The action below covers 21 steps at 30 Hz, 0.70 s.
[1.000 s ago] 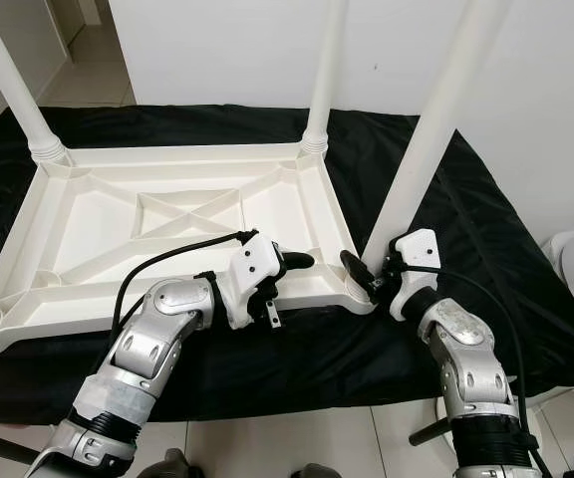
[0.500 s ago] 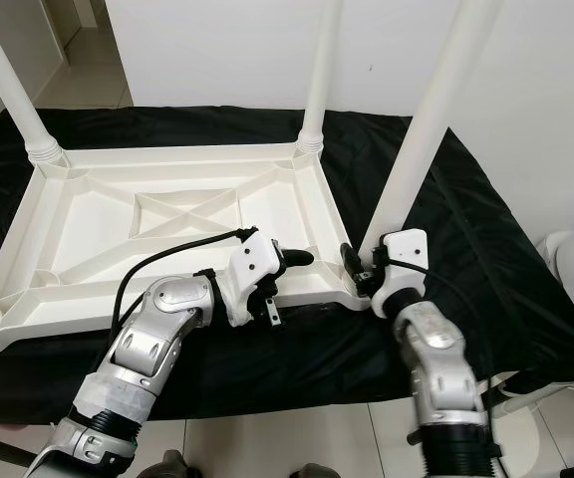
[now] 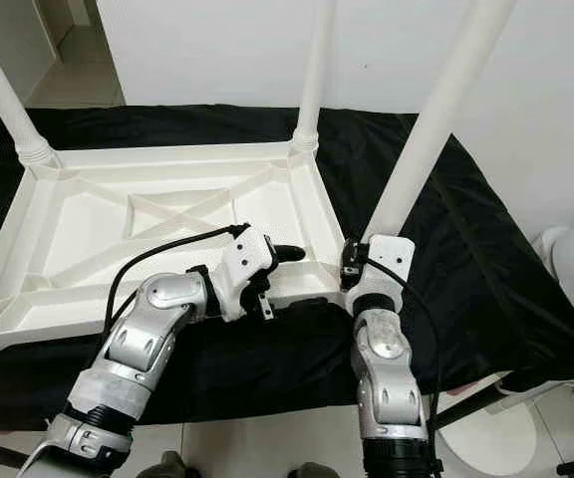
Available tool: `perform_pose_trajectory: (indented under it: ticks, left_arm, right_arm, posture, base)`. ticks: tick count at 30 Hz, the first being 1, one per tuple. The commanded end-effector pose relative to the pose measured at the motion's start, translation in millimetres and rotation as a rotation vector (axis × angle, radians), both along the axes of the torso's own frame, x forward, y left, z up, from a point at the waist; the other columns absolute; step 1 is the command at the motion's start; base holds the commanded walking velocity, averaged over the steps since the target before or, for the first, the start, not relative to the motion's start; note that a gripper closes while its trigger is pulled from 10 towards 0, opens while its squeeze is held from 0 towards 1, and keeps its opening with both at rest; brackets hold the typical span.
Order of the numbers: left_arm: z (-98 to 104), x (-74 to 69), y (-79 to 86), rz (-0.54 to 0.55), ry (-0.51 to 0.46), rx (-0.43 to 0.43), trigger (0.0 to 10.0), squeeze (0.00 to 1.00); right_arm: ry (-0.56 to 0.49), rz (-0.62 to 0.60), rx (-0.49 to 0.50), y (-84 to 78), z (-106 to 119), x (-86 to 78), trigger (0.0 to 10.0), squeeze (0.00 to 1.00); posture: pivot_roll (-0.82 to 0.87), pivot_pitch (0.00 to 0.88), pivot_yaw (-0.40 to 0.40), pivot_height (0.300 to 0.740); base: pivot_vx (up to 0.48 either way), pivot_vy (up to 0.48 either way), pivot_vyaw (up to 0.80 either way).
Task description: Building children table
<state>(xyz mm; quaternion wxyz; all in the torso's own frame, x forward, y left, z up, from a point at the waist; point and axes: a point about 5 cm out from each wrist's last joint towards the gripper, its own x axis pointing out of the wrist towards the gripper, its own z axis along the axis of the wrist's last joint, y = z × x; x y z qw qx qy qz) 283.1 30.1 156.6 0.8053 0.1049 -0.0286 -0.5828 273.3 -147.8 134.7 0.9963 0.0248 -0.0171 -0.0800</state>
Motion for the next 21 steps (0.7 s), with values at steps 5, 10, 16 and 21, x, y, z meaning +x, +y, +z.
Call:
perform_pose_trajectory:
  ticks: [5, 10, 16, 21]
  left_arm:
    - [1, 8.5, 3.6, 0.164, -0.014, -0.024, 10.0, 0.00]
    - [1, 8.1, 3.1, 0.157, -0.014, -0.025, 10.0, 0.00]
    - [0, 7.2, 3.2, 0.152, -0.016, -0.029, 10.0, 0.00]
    - [-2, 5.5, 3.8, 0.148, -0.012, -0.026, 10.0, 0.00]
  right_arm:
    - [0.072, -0.014, 0.057, 15.2, -11, -3.3, 10.0, 0.32]
    - [0.051, -0.012, 0.043, 4.8, -8, -5.3, 10.0, 1.00]
    - [0.041, 0.023, 0.032, -6.1, -8, -8.3, 10.0, 1.00]
    - [0.034, 0.105, 0.003, -14.8, -8, -10.4, 10.0, 0.00]
  posture:
    - [-0.03, 0.000, -0.027, 0.740]
    - [-0.03, 0.000, -0.028, 0.740]
    - [-0.03, 0.000, -0.030, 0.740]
    - [-0.03, 0.000, -0.030, 0.740]
  base:
    - [0.000, 0.000, 0.00]
    - [0.000, 0.000, 0.00]
    - [0.000, 0.000, 0.00]
    - [0.000, 0.000, 0.00]
